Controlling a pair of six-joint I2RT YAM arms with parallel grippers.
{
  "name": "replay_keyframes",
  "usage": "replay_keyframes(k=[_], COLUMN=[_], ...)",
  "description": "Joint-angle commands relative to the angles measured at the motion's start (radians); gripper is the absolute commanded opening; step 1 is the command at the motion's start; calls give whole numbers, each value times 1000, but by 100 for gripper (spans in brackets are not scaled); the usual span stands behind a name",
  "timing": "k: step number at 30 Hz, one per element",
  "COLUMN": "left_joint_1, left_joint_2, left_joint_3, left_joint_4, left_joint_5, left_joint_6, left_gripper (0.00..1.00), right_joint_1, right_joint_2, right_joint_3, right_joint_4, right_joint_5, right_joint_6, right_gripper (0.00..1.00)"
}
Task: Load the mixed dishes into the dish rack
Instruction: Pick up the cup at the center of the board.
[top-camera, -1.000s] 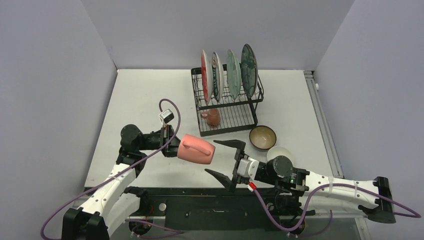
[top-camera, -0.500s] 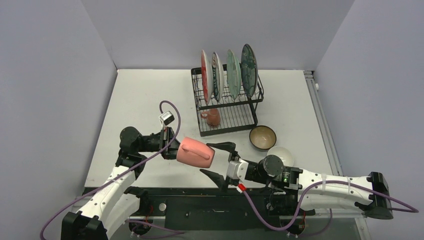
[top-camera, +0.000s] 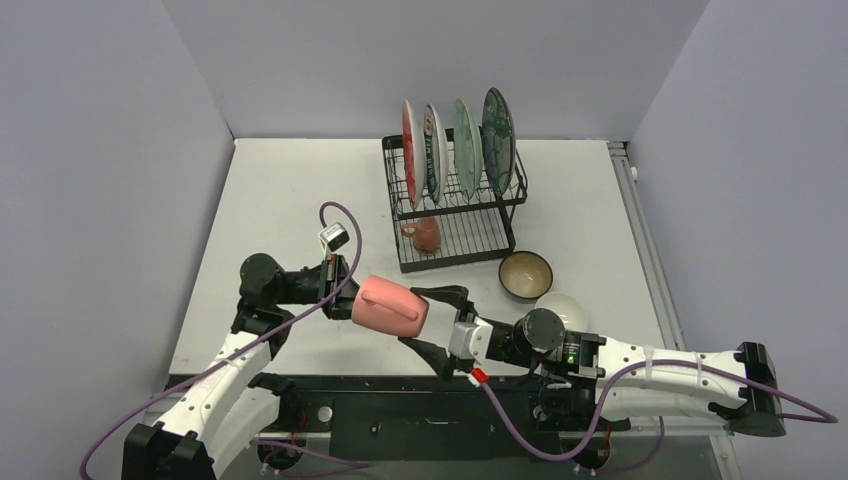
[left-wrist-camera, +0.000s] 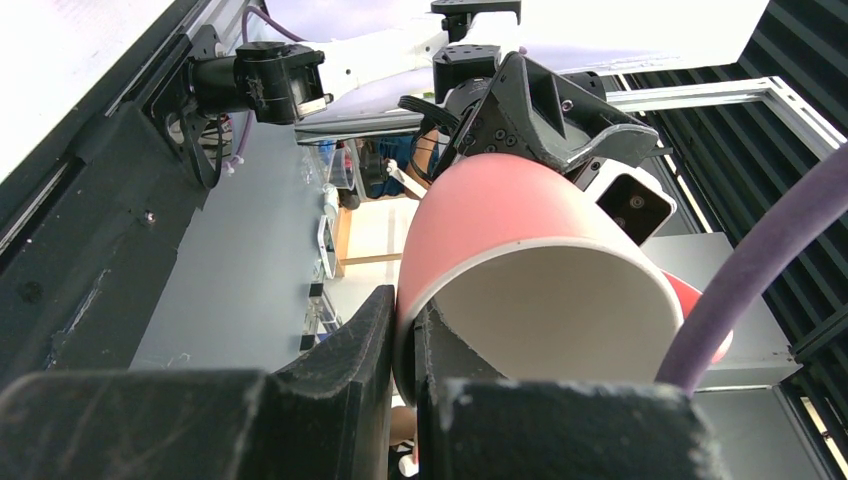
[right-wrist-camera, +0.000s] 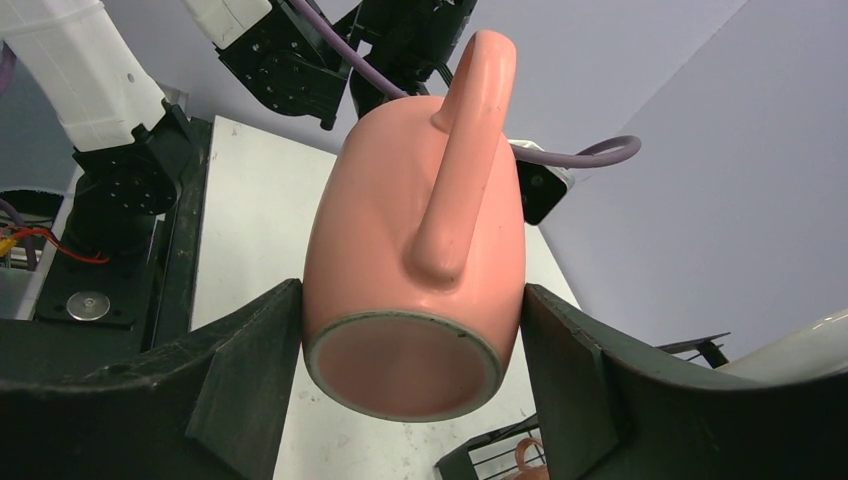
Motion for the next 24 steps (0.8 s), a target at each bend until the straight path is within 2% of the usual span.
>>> replay_keyframes(k=[1,4,8,10,18,24], left_joint_1=[-4,-5,-4,-4,-3,-3], left_joint_2=[-13,-13,-23,-25,-17,-15], left_joint_3=[26,32,68,81,87,94], left_joint_4=[31,-7,-138,-200,-255,-310], left_joint_5=[-13,-14,-18,-18,-20,-23], left_joint_6=[18,48,145,191,236,290], left_gripper=[0,4,24,28,39,43], right_joint_1=[16,18,18,17,17,17], right_joint_2=[25,22,2,-9,-46,-87], right_joint_3=[56,57,41,35,26,9], right_joint_4=[-18,-26,-14,-11,-21,-35], right_joint_5=[-13,0,18,24,60,92], right_joint_6=[-13,-17,-19,-19,-14,-11], right_gripper=[18,0,0,0,0,0])
